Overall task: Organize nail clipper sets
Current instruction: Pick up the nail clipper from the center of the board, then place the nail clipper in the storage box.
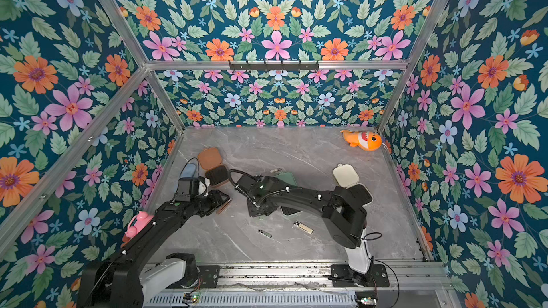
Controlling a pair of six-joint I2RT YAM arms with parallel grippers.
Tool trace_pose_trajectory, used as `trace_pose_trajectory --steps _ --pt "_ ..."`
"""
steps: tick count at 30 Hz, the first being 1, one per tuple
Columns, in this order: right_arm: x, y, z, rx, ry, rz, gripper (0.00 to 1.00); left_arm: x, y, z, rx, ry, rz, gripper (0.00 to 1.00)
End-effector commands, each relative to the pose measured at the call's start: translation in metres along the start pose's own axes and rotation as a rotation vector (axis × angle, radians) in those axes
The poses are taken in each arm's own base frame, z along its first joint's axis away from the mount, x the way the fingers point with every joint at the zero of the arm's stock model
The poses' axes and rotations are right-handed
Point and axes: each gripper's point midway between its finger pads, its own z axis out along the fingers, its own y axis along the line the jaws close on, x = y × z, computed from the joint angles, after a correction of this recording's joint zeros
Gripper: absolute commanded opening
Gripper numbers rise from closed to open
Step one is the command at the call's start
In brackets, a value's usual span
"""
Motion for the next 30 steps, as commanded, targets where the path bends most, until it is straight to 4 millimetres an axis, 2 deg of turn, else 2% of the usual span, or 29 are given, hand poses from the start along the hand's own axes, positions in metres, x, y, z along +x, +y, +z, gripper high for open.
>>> trace_pose_trajectory --steps 1,7,11,14,19,25,30 --pt "-0.009 -0.037 -0.004 0.04 -0.042 0.013 0.12 -0.002 -0.033 0.012 0.054 -0.008 0.027 0.58" --pt "-0.013 -0.085 -0.002 0.026 -0.051 0.023 0.12 0.004 -0.093 0.043 0.196 0.039 0.042 0.58" --pt "-0.015 -0.101 0.003 0.023 -0.053 0.015 0.12 -0.003 -0.128 0.061 0.252 0.064 0.069 0.58" --pt "-0.018 -0.106 0.007 0.019 -0.061 -0.006 0.12 -0.013 -0.148 0.075 0.274 0.078 0.081 0.57" --pt "-0.022 -0.11 0.015 0.026 -0.069 -0.036 0.12 -0.026 -0.165 0.093 0.293 0.094 0.08 0.56" --pt "-0.024 -0.116 0.023 0.035 -0.058 -0.046 0.12 -0.035 -0.181 0.106 0.332 0.104 0.063 0.55" --pt "-0.022 -0.118 0.029 0.033 -0.046 -0.048 0.12 -0.033 -0.195 0.121 0.367 0.14 0.06 0.55"
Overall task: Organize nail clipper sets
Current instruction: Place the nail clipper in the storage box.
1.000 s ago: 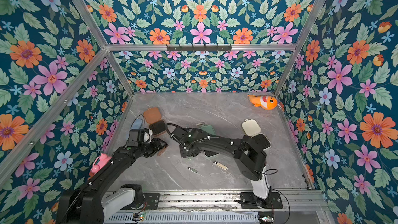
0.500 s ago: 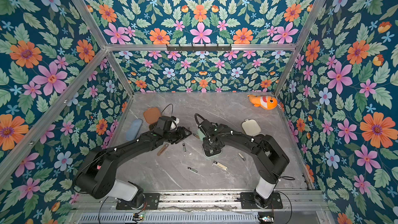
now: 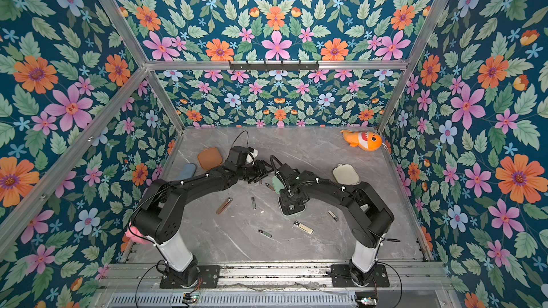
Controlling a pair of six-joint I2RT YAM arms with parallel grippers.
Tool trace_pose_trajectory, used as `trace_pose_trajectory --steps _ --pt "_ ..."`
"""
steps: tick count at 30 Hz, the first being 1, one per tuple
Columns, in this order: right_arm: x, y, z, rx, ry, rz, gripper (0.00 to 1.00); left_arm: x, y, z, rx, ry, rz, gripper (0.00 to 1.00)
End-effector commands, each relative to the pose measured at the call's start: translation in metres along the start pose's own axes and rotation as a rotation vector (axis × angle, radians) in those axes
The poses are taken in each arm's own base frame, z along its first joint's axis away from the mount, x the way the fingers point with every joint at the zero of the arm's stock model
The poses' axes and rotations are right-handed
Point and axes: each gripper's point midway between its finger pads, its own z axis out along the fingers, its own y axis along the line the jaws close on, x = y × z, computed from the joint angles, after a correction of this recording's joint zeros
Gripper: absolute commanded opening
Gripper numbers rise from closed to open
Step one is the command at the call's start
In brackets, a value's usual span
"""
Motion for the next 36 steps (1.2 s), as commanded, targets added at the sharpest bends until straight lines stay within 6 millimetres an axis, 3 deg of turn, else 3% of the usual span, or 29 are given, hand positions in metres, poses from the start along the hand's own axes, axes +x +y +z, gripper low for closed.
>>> trace_pose_trajectory --steps 1,8,13,25,36 --pt "-0.002 0.002 0.002 -0.012 -0.009 -0.014 0.11 -0.001 -0.014 0.011 0.053 0.02 -0.002 0.55" --pt "0.004 0.001 0.0 -0.023 -0.009 -0.009 0.12 0.005 -0.018 0.041 0.069 0.063 -0.002 0.54" --pt "0.007 0.0 0.001 -0.022 -0.008 -0.013 0.12 0.01 -0.008 0.057 0.051 0.08 -0.012 0.54" --pt "0.015 -0.003 0.009 -0.017 0.016 -0.022 0.11 0.024 0.033 0.07 -0.035 0.093 -0.049 0.52" --pt "0.035 -0.009 0.023 -0.002 0.075 -0.021 0.11 0.03 0.049 0.072 -0.08 0.103 -0.068 0.5"
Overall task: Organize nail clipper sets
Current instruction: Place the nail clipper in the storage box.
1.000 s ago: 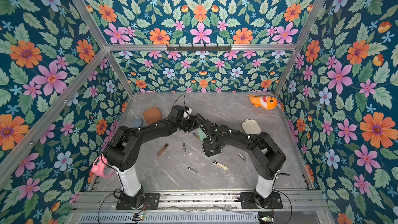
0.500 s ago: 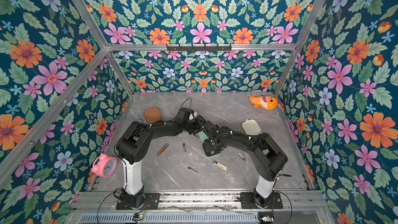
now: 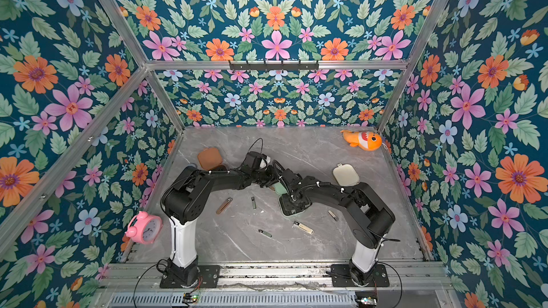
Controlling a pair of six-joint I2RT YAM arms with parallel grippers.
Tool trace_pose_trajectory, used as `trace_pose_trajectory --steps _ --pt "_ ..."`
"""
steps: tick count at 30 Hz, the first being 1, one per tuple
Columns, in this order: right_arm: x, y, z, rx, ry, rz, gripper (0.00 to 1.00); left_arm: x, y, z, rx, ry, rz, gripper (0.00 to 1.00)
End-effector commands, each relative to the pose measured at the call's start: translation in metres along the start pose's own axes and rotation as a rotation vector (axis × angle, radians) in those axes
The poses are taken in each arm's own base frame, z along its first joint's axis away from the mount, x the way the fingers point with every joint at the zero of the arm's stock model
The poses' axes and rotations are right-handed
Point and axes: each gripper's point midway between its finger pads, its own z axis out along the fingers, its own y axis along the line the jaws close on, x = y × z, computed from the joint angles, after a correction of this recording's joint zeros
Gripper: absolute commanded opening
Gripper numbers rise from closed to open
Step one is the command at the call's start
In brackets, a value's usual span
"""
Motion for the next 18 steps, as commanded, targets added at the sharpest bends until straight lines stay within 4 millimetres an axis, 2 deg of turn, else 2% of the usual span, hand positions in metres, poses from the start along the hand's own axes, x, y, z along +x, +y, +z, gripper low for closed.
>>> trace_pose_trajectory --steps 1,10,14,18 --pt "0.016 -0.005 0.007 0.016 0.063 -0.013 0.11 0.006 0.019 0.002 -0.065 0.009 -0.029 0.5" --pt "0.028 -0.015 0.013 0.093 0.159 0.054 0.12 0.007 0.022 0.002 -0.071 0.01 -0.029 0.5" --pt "0.029 -0.013 0.013 0.087 0.165 0.077 0.21 0.007 0.021 0.002 -0.068 0.009 -0.026 0.5" --pt "0.02 -0.009 0.006 0.076 0.14 0.08 0.31 0.005 0.015 0.001 -0.051 0.01 -0.018 0.5"
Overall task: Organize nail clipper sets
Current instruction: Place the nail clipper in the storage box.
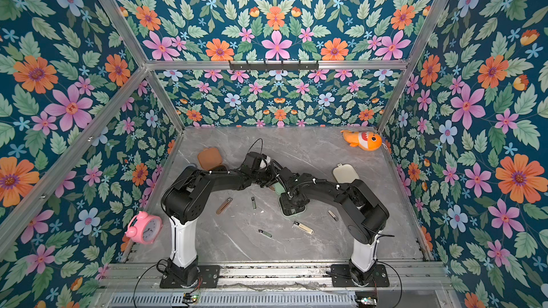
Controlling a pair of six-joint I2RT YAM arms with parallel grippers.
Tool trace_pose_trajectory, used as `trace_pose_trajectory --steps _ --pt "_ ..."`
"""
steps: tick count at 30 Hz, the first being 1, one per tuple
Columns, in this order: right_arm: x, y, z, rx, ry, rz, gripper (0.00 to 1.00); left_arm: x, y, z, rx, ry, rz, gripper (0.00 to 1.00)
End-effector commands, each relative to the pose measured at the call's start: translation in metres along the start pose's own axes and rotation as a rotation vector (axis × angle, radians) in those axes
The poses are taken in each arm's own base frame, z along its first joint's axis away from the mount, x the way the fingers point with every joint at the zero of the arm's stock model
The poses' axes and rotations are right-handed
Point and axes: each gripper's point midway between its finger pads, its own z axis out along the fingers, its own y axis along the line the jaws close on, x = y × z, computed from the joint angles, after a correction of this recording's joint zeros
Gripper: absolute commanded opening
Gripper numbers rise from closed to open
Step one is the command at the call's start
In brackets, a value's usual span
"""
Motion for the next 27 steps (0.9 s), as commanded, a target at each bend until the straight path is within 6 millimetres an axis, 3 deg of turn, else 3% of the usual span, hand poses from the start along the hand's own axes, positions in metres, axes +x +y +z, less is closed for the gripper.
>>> trace_pose_trajectory --steps 1,6,13,21,27 --pt "0.015 -0.007 0.0 0.036 0.066 0.025 0.33 0.006 0.012 -0.001 -0.052 0.017 -0.02 0.5" --pt "-0.005 -0.004 -0.017 0.05 0.013 0.014 0.4 0.001 -0.003 -0.003 -0.015 0.01 0.0 0.5" --pt "-0.019 0.001 -0.035 0.045 -0.024 0.005 0.42 -0.007 -0.025 -0.009 0.029 -0.002 0.026 0.5" --pt "-0.019 0.004 -0.03 0.03 -0.019 0.0 0.29 -0.016 -0.041 -0.031 0.025 -0.049 0.047 0.5" --pt "-0.019 0.006 -0.019 0.025 -0.003 0.002 0.22 -0.028 -0.031 -0.065 -0.036 -0.122 0.041 0.51"
